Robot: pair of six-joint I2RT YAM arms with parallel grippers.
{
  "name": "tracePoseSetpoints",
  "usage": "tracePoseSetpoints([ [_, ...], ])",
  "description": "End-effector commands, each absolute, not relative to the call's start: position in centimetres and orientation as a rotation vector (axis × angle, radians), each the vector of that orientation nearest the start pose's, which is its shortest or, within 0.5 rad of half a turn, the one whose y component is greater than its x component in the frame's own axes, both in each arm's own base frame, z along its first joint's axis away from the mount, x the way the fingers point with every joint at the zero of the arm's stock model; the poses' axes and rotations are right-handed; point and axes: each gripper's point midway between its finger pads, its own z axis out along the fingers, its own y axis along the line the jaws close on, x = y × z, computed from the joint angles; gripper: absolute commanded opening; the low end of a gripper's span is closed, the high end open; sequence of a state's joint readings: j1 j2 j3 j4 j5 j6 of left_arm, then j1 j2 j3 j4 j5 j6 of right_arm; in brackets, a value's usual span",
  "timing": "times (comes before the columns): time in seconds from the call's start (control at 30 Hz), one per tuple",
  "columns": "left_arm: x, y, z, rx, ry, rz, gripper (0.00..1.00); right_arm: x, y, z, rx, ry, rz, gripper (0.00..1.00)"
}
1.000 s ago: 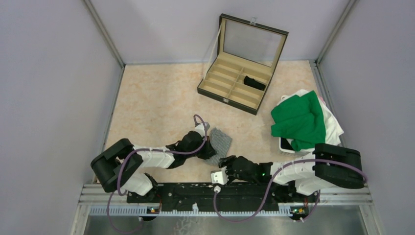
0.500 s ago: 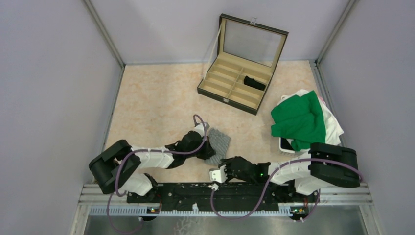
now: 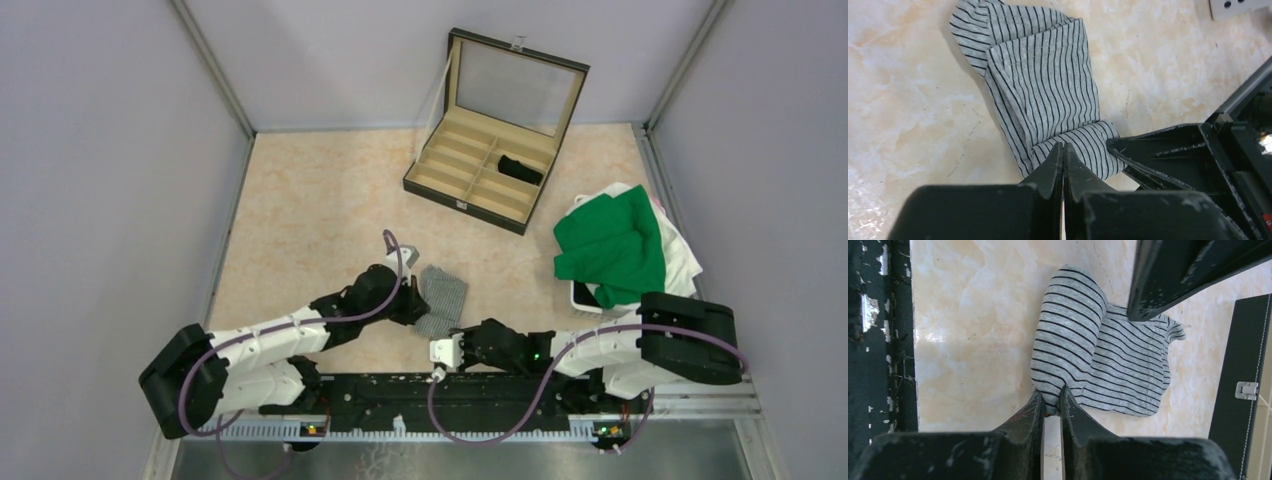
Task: Roll the underwear
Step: Roll the underwear to the center of the board.
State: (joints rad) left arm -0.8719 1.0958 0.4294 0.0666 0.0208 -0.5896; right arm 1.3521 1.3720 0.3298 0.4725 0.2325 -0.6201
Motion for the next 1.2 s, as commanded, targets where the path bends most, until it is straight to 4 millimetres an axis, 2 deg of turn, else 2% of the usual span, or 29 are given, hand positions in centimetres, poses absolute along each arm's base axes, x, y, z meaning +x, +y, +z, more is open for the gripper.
tracePoseSetpoints([
  [0.0, 16.3, -26.5, 6.0, 0.453, 2.307, -0.909, 0.00, 12.4, 31.4, 4.2, -1.645, 1.329, 0.319, 0.02],
  [0.13, 16.5, -26.7, 4.7, 0.447, 2.343, -0.892, 0.00, 12.1, 31.8, 4.7, -1.626, 1.336, 0.378, 0.02],
  [0.37, 17.2, -26.8, 4.4, 0.451, 2.356, -0.847, 0.00, 11.5, 32.2, 5.3, -1.581, 1.389, 0.505, 0.02],
  [0.57, 17.9, -26.0, 5.8, 0.414, 2.307, -0.808, 0.00, 11.1, 32.2, 5.9, -1.495, 1.452, 0.623, 0.02],
  [0.8, 19.9, -27.3, 7.2, 0.429, 2.265, -0.789, 0.00, 10.2, 32.4, 5.7, -1.433, 1.540, 0.755, 0.02],
  [0.93, 20.3, -27.5, 6.6, 0.434, 2.275, -0.779, 0.00, 9.9, 32.3, 5.1, -1.403, 1.596, 0.816, 0.02],
  [1.17, 19.5, -26.0, 4.2, 0.412, 2.330, -0.734, 0.00, 10.4, 32.4, 5.2, -1.299, 1.682, 0.939, 0.02],
])
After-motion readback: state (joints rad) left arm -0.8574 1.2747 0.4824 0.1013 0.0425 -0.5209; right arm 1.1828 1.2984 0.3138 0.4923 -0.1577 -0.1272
